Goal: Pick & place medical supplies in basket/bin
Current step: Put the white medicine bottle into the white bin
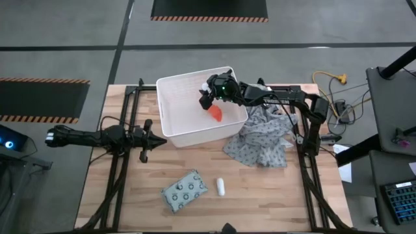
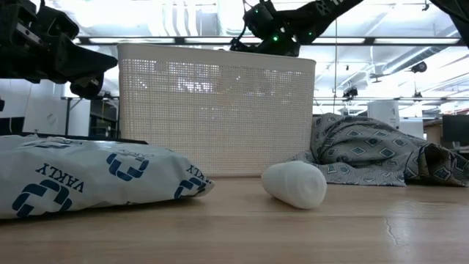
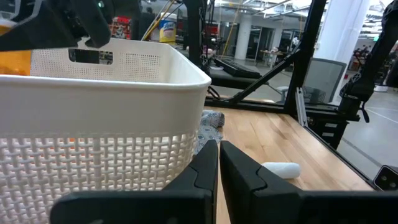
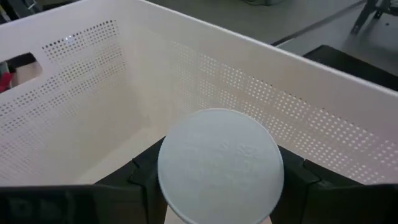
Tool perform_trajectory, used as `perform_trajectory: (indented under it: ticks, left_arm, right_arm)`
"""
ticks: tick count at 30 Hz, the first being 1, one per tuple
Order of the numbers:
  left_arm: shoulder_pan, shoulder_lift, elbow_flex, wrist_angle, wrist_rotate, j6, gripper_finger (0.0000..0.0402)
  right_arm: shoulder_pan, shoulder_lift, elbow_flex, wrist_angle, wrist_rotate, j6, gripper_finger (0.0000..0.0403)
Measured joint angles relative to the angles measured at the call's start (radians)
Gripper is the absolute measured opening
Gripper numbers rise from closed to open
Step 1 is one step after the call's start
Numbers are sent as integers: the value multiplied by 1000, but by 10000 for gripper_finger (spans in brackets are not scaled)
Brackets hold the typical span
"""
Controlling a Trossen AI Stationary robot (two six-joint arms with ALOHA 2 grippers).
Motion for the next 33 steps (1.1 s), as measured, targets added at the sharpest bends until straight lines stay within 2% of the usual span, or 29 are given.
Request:
perform_trajectory:
  ticks: [10, 16, 21, 27, 33]
  left_arm:
    - [0, 0, 0, 0, 0, 0, 0]
    - [0, 4, 0, -1, 0, 0, 0]
    - [0, 8, 0, 1, 0, 0, 0]
    - [0, 9, 0, 0, 0, 0, 0]
    - [0, 9, 0, 0, 0, 0, 0]
  right_arm:
    - [40, 27, 157, -138, -11, -84, 187]
    - [38, 180, 333, -326, -7, -63, 187]
    - [39, 304, 461, -348, -58, -13, 187]
    - [36, 446, 603, -457, -74, 8, 187]
    - [36, 524, 663, -498, -116, 23, 187]
